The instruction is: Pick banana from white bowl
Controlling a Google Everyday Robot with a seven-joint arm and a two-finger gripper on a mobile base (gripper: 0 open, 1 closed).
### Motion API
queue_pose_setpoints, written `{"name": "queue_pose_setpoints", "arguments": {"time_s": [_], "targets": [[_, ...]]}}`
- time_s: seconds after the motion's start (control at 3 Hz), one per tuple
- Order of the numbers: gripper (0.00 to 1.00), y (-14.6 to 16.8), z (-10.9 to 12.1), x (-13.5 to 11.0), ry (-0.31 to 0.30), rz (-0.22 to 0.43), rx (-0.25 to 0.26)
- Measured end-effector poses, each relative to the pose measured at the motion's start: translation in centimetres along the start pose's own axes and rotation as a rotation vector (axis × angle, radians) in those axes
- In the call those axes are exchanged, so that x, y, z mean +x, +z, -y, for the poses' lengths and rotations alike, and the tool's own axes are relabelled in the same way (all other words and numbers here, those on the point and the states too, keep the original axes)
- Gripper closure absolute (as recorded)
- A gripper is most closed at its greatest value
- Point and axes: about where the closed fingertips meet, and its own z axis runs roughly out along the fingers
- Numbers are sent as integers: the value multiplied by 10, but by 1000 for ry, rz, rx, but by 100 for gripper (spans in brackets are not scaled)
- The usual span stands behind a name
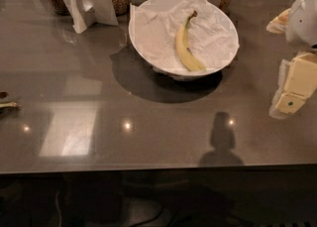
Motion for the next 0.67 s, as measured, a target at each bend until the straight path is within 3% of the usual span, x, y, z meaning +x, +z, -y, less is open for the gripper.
{"name": "queue_pose_setpoints", "arguments": {"time_s": [0.67], "targets": [[0, 3, 8, -5, 13, 27, 24]]}}
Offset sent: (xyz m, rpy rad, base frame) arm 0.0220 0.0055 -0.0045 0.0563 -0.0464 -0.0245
